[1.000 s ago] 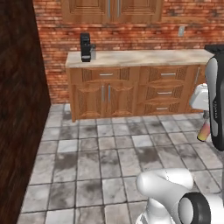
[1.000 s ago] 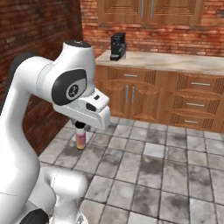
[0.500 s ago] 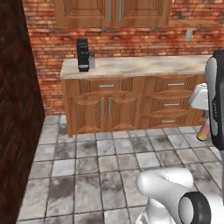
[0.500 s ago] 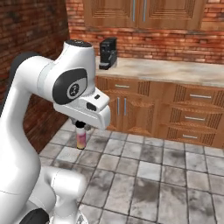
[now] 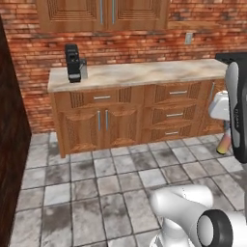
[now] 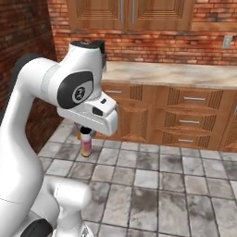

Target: Place the large bottle from the dining counter next to the other large bottle outside the sink, and place the small bottle from the dining counter next to the other small bottle inside the sink.

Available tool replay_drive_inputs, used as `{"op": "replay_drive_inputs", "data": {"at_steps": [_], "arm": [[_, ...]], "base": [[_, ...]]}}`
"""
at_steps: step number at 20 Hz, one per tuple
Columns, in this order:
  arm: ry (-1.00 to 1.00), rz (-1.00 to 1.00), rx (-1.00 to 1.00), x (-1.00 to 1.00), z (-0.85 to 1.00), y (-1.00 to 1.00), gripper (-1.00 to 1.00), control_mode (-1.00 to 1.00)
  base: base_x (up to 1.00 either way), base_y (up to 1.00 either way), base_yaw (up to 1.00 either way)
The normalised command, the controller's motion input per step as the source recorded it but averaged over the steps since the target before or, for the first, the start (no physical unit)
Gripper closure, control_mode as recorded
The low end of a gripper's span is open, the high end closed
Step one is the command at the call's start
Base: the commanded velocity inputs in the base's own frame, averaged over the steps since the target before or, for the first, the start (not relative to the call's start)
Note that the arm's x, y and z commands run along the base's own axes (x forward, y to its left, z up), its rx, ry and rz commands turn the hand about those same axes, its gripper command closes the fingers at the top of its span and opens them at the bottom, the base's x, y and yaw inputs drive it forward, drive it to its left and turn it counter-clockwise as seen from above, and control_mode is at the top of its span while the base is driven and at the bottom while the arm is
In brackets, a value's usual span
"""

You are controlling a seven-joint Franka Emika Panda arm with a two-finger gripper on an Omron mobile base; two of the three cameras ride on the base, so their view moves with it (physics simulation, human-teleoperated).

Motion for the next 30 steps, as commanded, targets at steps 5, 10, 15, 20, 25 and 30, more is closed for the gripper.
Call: {"op": "replay_drive_inputs", "data": {"at_steps": [5, 10, 15, 20, 25, 30], "arm": [[0.0, 0.0, 0.0, 0.0, 0.0, 0.0, 1.0, 1.0], [0.0, 0.0, 0.0, 0.0, 0.0, 0.0, 1.0, 1.0], [0.0, 0.0, 0.0, 0.0, 0.0, 0.0, 1.0, 1.0], [0.0, 0.0, 0.0, 0.0, 0.0, 0.0, 1.0, 1.0], [0.0, 0.0, 0.0, 0.0, 0.0, 0.0, 1.0, 1.0], [0.0, 0.0, 0.0, 0.0, 0.0, 0.0, 1.0, 1.0]], "base": [[0.0, 0.0, -0.25], [0.0, 0.0, -0.25], [0.0, 0.0, -0.25], [0.0, 0.0, -0.25], [0.0, 0.0, -0.25], [0.0, 0.0, -0.25]]}}
